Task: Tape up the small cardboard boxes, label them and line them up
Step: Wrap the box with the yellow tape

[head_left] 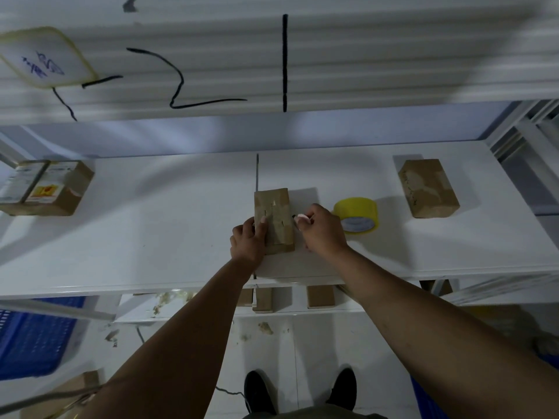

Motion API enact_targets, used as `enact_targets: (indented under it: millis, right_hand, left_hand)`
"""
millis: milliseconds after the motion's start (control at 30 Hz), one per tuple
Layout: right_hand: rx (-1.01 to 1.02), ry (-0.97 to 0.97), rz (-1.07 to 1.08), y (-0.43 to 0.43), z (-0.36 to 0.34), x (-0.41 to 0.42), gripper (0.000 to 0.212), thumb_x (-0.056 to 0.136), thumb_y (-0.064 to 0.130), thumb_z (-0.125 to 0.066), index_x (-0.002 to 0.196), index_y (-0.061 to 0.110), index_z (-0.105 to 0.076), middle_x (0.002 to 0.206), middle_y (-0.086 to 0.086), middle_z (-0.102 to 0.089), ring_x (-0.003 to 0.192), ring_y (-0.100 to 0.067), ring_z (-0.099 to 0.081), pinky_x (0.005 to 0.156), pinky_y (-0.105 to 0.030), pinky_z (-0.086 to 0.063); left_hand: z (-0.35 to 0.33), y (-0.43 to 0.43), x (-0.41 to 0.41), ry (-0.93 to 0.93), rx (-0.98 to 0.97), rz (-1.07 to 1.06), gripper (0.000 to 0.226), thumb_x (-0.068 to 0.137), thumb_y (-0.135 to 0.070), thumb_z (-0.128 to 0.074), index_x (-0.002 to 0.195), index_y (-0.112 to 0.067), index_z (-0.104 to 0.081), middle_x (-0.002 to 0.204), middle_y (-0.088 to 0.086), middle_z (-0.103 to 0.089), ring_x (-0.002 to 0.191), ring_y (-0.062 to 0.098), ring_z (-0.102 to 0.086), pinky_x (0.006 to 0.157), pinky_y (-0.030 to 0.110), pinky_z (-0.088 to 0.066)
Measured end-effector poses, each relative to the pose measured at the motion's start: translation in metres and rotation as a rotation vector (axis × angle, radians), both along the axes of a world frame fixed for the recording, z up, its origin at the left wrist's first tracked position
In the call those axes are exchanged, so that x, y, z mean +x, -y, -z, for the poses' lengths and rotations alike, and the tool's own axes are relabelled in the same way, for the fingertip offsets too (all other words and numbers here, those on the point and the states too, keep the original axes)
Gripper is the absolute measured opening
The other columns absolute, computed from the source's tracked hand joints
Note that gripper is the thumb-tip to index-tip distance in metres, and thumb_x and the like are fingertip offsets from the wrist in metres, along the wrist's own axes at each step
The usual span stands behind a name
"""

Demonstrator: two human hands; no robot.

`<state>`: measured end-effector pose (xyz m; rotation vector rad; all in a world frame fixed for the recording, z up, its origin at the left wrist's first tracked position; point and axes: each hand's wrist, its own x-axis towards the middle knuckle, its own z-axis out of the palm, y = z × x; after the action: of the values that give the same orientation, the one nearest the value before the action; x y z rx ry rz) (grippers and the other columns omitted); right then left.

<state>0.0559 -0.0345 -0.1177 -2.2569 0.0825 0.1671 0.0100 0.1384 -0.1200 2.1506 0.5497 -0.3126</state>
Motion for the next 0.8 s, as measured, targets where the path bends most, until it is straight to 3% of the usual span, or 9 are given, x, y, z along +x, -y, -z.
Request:
enact_targets:
  millis: [133,333,433,500,567,600,667,733,800]
  right_hand:
    - [-0.067,0.001,-0.046,0.006,-0.007,-0.004,0.024,0.094,0.026,-0.067,0.082,0.007,-0.061,0.077,-0.011,-0.066,0.074,-0.030,-0.061,0.059,-0.032,-0.032]
    - [-0.211,-0.150,-0.192,0.016,-0.010,-0.026,0.018,0.081,0.024,-0.070,0.075,0.007,-0.069,0.075,-0.013,-0.071,0.078,-0.035,-0.068,0.062,-0.035,-0.051]
    - [-0.276,-0.163,-0.155,0.023,-0.006,-0.037,0.020,0.091,0.035,-0.064,0.093,0.015,-0.063,0.093,-0.012,-0.072,0.094,-0.038,-0.068,0.074,-0.039,-0.052]
    - [-0.508,-0.096,-0.210,0.030,-0.002,-0.042,0.039,0.098,0.051,-0.056,0.112,0.015,-0.051,0.105,-0.013,-0.069,0.102,-0.038,-0.067,0.075,-0.040,-0.046]
    - [-0.648,-0.011,-0.226,0.034,-0.003,-0.045,0.050,0.100,0.060,-0.049,0.121,0.015,-0.048,0.107,-0.012,-0.070,0.103,-0.038,-0.068,0.071,-0.040,-0.043]
    - [-0.624,0.023,-0.213,0.034,-0.004,-0.044,0.048,0.099,0.061,-0.050,0.118,0.016,-0.049,0.103,-0.011,-0.071,0.099,-0.037,-0.069,0.069,-0.038,-0.043]
    - [-0.385,0.063,-0.165,0.028,-0.007,-0.043,0.036,0.098,0.054,-0.058,0.101,0.018,-0.055,0.084,-0.004,-0.069,0.087,-0.034,-0.068,0.064,-0.037,-0.045]
    - [-0.116,0.074,-0.112,0.017,-0.014,-0.042,0.034,0.098,0.051,-0.063,0.086,0.020,-0.055,0.068,0.003,-0.060,0.071,-0.026,-0.063,0.059,-0.036,-0.043]
    - [-0.032,0.087,-0.101,0.005,-0.022,-0.040,0.039,0.100,0.054,-0.058,0.082,0.020,-0.053,0.064,0.004,-0.054,0.067,-0.023,-0.058,0.059,-0.037,-0.042]
  left_hand:
    - [0.006,0.000,0.003,-0.010,0.023,-0.013,0.056,0.109,-0.056,-0.029,0.157,-0.029,-0.035,0.154,0.012,-0.036,0.140,0.035,-0.032,0.118,0.047,-0.025]
    - [0.001,0.002,0.001,-0.006,0.026,0.001,0.054,0.110,-0.051,-0.029,0.157,-0.027,-0.035,0.154,0.016,-0.036,0.141,0.038,-0.032,0.118,0.050,-0.027]
    - [-0.004,0.002,-0.008,0.045,-0.004,0.031,0.049,0.112,-0.043,-0.025,0.154,-0.022,-0.038,0.154,0.016,-0.037,0.141,0.039,-0.030,0.119,0.052,-0.029]
    - [-0.007,0.001,-0.012,0.087,-0.072,0.013,0.049,0.112,-0.043,-0.025,0.153,-0.020,-0.041,0.153,0.015,-0.039,0.140,0.037,-0.032,0.119,0.055,-0.030]
    - [-0.008,0.000,-0.015,0.108,-0.179,-0.042,0.057,0.108,-0.057,-0.028,0.153,-0.025,-0.041,0.149,0.010,-0.044,0.138,0.035,-0.039,0.119,0.058,-0.031]
    - [-0.004,-0.002,-0.016,0.109,-0.240,-0.090,0.066,0.100,-0.070,-0.029,0.151,-0.030,-0.042,0.146,0.007,-0.048,0.136,0.033,-0.043,0.118,0.059,-0.034]
    - [0.008,-0.005,-0.018,0.114,-0.320,-0.150,0.079,0.087,-0.085,-0.028,0.148,-0.036,-0.045,0.141,0.004,-0.052,0.132,0.030,-0.049,0.116,0.059,-0.039]
    - [0.006,-0.003,-0.021,0.124,-0.376,-0.157,0.083,0.086,-0.085,-0.028,0.148,-0.033,-0.046,0.141,0.005,-0.052,0.130,0.028,-0.051,0.115,0.057,-0.042]
    - [-0.004,0.001,-0.025,0.164,-0.393,-0.154,0.081,0.087,-0.082,-0.028,0.148,-0.032,-0.045,0.141,0.004,-0.050,0.131,0.027,-0.050,0.116,0.056,-0.042]
